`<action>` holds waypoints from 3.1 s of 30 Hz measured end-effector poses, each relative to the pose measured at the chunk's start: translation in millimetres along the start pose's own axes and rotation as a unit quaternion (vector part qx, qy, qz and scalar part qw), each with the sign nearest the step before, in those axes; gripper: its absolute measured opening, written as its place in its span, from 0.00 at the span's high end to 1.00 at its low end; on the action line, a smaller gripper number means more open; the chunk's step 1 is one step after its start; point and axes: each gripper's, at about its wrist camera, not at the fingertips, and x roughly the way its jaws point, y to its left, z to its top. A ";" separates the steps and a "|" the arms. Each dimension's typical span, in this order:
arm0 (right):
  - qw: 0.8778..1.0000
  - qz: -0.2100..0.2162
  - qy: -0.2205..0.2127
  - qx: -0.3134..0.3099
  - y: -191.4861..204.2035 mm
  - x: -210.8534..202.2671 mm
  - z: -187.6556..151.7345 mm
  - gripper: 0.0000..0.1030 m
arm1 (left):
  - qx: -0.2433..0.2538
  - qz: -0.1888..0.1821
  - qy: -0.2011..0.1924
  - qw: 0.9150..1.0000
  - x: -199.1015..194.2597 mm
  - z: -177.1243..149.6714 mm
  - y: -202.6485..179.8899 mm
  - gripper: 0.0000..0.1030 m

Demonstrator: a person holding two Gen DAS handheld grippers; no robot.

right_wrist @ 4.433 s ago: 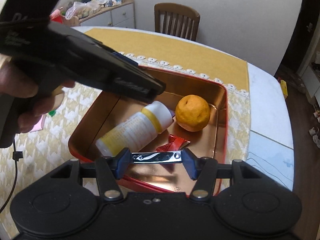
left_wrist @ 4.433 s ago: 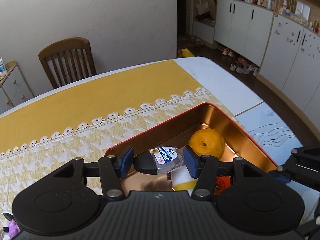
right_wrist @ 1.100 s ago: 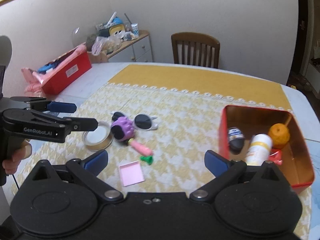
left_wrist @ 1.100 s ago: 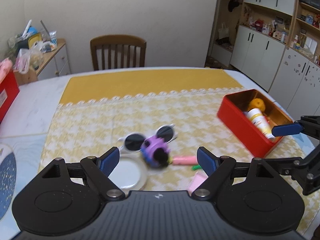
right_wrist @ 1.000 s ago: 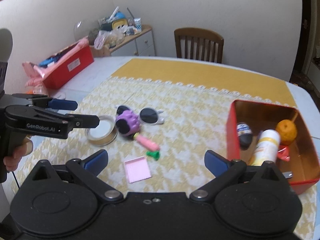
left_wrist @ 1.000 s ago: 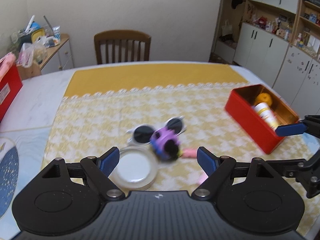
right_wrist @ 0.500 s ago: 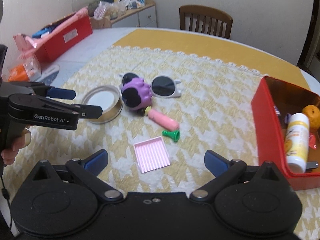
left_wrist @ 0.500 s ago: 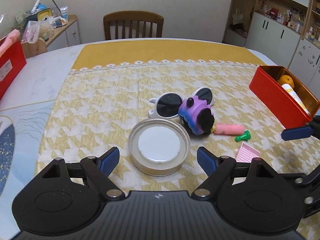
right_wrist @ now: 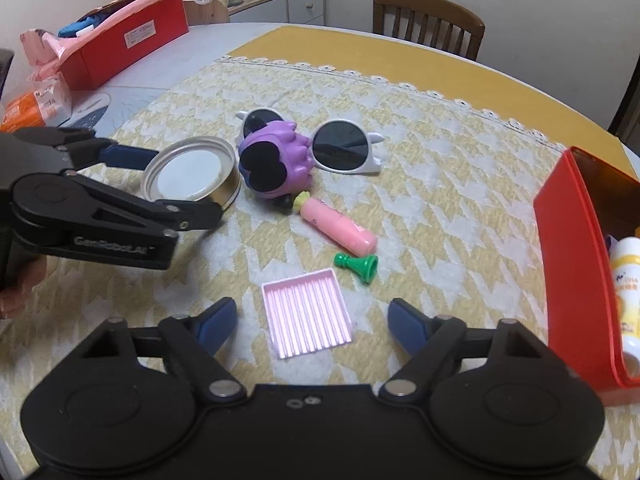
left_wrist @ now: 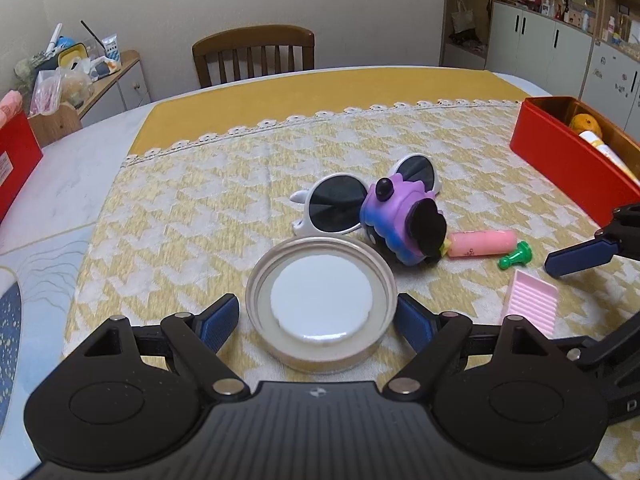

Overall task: Organize rigid objects
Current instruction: 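Grasp the clear round lid with the left tool while the right tool grasps the pink tray, then carry the clear lid and pink tray over the red tin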

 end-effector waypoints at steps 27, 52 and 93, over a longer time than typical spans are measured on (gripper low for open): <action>1.000 -0.001 -0.014 0.003 3.3 -10.8 -3.5 0.62 | -0.005 0.012 -0.002 1.000 -1.3 3.2 -4.8 0.25; 0.995 -0.006 -0.088 0.045 -44.7 -110.3 -6.9 0.61 | -0.015 -0.044 -0.036 0.998 -80.3 41.4 -51.8 0.25; 0.990 -0.045 -0.111 0.071 -226.4 -153.1 -52.7 0.61 | 0.043 -0.099 -0.014 0.994 -14.1 165.3 -248.9 0.25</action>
